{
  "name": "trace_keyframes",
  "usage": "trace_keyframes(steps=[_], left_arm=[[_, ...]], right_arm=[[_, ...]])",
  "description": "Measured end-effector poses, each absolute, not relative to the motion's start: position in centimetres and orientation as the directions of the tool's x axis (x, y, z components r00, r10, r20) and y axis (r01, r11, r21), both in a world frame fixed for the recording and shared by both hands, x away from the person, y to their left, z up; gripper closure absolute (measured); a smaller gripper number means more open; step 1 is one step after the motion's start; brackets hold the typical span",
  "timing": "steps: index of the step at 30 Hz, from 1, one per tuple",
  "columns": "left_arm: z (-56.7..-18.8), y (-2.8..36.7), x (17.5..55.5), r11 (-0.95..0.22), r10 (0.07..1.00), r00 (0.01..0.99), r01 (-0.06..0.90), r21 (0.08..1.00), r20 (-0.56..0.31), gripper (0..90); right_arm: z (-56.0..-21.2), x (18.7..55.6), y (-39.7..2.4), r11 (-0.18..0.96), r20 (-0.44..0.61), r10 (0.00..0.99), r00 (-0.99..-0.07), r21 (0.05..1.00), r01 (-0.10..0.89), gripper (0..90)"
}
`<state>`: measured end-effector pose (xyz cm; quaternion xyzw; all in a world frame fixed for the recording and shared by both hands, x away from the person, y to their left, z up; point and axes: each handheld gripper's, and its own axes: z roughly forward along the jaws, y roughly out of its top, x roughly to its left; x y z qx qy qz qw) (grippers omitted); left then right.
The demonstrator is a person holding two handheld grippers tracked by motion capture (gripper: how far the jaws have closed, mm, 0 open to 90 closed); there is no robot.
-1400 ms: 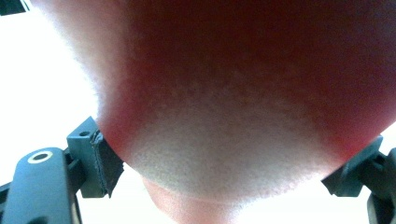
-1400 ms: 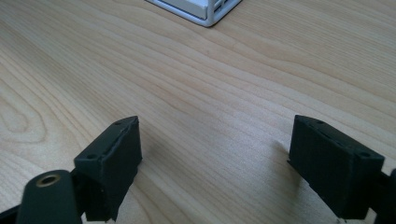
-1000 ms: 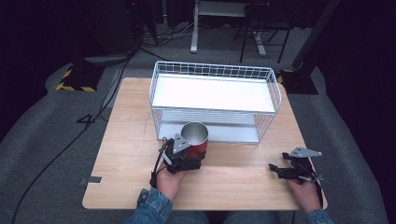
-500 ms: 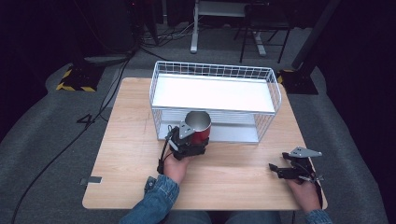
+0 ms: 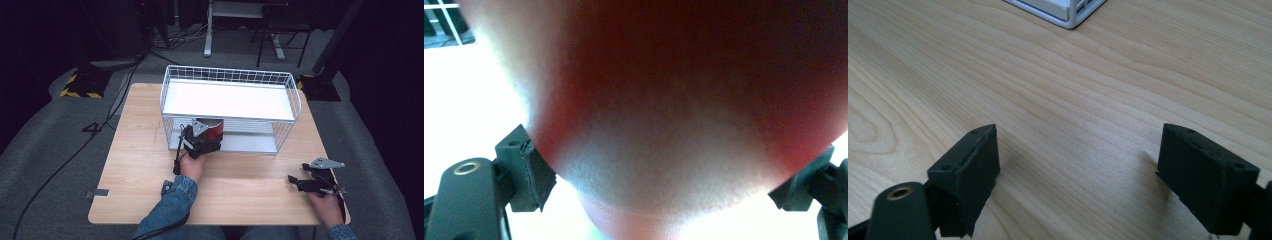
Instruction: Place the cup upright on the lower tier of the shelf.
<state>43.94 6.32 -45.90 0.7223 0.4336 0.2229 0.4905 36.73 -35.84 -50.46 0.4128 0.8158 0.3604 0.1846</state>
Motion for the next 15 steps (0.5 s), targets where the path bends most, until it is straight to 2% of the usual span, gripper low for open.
trace_keyframes(steps=[15], left_arm=[[-47.2, 3.7, 46.0, -0.149, 0.847, 0.522, 0.417, 0.897, -0.102, 16.9]], right_arm=[[-50.5, 36.7, -35.8, 0.398, -0.003, 0.807, -0.591, 0.742, 0.54, 17.2]])
